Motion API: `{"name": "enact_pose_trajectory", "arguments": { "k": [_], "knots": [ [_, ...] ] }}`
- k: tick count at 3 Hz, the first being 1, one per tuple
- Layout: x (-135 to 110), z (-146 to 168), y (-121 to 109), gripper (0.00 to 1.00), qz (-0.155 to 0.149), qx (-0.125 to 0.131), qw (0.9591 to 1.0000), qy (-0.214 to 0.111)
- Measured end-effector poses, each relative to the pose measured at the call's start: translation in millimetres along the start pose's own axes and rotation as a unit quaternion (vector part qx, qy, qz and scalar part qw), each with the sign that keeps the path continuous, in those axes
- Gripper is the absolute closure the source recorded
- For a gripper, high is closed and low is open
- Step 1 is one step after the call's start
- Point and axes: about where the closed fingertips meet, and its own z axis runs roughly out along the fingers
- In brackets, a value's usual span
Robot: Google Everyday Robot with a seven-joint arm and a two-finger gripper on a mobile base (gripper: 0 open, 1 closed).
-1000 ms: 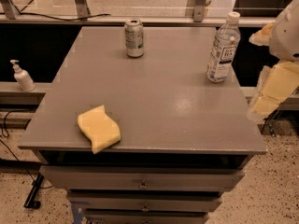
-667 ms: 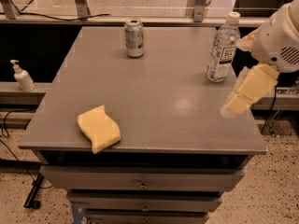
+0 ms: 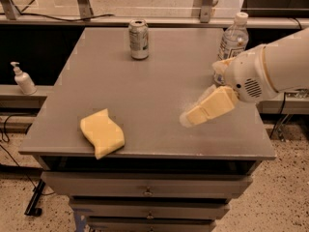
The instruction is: Knock 7up can over
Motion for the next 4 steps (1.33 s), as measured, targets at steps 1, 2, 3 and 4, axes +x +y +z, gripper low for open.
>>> {"name": "enact_pose_trajectory", "arguments": {
  "k": [1, 2, 3, 4],
  "knots": [
    [-26.8, 0.4, -4.4, 0.0, 0.021, 0.016, 0.9982, -0.054],
    [-27.0, 0.0, -4.5, 0.0, 0.021, 0.016, 0.9982, -0.054],
    [-30.7, 10.8, -12.4, 0.0, 0.03, 0.035, 0.9966, -0.068],
    [-43.0, 42.3, -34.0, 0.0, 0.042, 0.063, 0.9917, -0.104]
  ]
}}
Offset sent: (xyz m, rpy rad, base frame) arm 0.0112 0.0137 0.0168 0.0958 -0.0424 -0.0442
